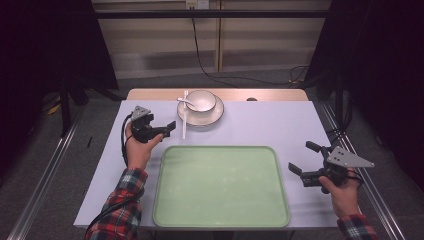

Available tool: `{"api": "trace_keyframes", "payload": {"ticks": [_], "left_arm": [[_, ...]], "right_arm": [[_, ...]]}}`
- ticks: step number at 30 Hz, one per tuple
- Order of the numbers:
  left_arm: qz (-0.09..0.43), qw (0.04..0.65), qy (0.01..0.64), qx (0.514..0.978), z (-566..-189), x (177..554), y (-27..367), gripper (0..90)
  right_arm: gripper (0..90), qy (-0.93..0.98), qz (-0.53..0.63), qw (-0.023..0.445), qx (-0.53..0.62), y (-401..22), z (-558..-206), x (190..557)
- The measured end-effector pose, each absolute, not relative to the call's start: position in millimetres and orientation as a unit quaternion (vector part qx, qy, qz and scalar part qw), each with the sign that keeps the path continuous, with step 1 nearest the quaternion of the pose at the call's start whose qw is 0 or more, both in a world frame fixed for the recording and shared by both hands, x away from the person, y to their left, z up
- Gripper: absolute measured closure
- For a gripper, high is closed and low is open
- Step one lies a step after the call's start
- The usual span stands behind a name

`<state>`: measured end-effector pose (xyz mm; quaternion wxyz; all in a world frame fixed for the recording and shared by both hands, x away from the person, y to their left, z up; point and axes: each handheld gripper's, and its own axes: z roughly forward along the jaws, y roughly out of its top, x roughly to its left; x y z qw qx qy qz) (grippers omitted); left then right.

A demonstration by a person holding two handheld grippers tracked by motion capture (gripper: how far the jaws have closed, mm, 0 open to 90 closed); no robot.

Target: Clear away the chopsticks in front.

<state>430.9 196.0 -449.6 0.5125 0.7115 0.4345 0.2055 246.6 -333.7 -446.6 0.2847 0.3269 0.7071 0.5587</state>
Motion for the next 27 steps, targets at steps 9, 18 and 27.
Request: {"api": "trace_keyframes", "payload": {"ticks": [9, 18, 27], "left_arm": [[0.205, 0.504, 0.448, 0.709, -451.6, 448.2, 190.0, 0.1], [0.210, 0.493, 0.460, 0.708, -456.3, 461.6, 181.6, 0.5], [0.216, 0.470, 0.470, 0.715, -461.3, 476.0, 176.3, 1.4]], "right_arm": [[1.1, 0.712, 0.555, 0.286, 0.322, -333.3, -447.1, 247.4], [1.2, 0.713, 0.554, 0.284, 0.321, -333.9, -446.9, 247.4], [1.3, 0.712, 0.554, 0.285, 0.324, -334.2, -446.8, 247.2]]}}
